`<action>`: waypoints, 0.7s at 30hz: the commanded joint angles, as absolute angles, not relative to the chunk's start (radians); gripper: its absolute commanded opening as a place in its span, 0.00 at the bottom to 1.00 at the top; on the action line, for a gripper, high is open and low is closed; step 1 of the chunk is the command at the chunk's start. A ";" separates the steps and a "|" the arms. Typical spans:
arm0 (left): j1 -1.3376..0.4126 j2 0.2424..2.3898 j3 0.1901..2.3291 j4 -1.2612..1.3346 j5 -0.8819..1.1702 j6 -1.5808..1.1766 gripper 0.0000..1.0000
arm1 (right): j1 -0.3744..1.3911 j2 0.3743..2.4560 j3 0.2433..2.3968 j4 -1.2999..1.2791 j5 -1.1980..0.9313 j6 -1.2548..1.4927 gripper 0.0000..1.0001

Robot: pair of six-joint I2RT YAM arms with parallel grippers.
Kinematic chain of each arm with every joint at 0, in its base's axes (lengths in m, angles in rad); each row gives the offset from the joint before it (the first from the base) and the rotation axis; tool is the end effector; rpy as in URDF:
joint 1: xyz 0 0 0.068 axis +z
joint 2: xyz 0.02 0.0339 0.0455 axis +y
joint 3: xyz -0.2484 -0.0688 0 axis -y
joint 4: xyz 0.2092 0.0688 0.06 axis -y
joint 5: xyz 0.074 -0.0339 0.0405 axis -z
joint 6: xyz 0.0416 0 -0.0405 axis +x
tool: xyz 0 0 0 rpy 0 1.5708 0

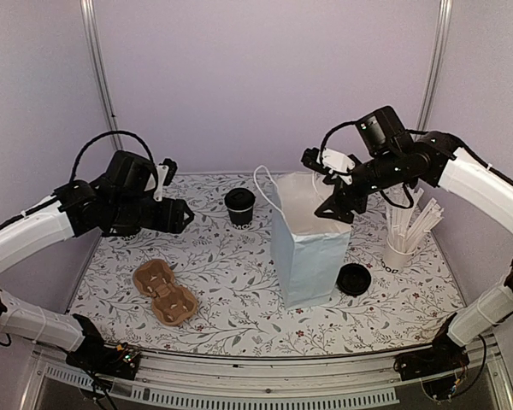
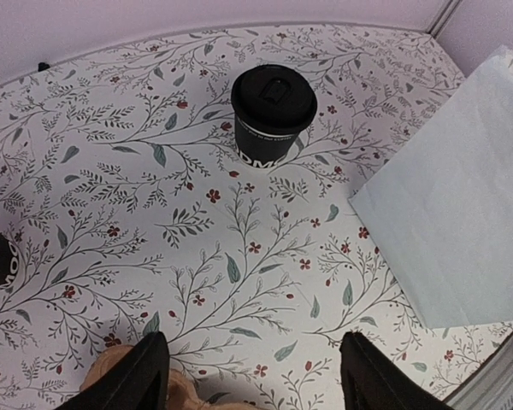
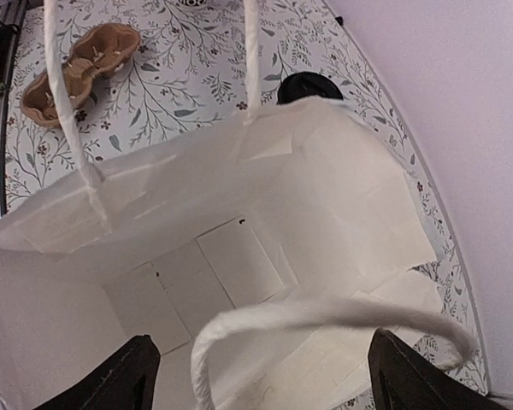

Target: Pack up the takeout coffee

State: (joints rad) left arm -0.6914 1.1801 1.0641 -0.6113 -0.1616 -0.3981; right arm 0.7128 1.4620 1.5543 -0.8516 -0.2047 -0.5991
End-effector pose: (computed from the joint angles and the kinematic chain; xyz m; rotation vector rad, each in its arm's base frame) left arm 0.1784 -0.1390 0.3021 0.2550 2.3019 -0.3778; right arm 0.2056 0.1889 0.3605 -1.5004 1.7812 0.2954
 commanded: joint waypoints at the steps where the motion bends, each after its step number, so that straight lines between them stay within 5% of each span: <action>1: -0.682 1.156 1.044 -0.607 -0.161 -0.412 0.71 | 0.710 1.431 1.495 -0.779 -0.023 -0.517 0.88; 11: -0.681 1.186 1.028 -0.568 -0.135 -0.419 0.71 | 0.710 1.401 1.421 -0.727 0.095 -0.543 0.80; 13: -0.681 1.187 1.026 -0.568 -0.137 -0.416 0.71 | 0.710 1.384 1.408 -0.715 0.088 -0.553 0.69; 17: -0.680 1.194 1.025 -0.565 -0.137 -0.411 0.71 | 0.709 1.379 1.418 -0.703 0.047 -0.571 0.28; 21: -0.680 1.200 1.029 -0.564 -0.131 -0.411 0.71 | 0.710 1.417 1.486 -0.724 -0.096 -0.575 0.10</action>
State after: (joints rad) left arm -0.6914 1.1847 1.0351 -0.5869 -0.1421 -0.4126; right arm 0.7124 1.4040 1.4170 -0.7319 0.0322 -0.5686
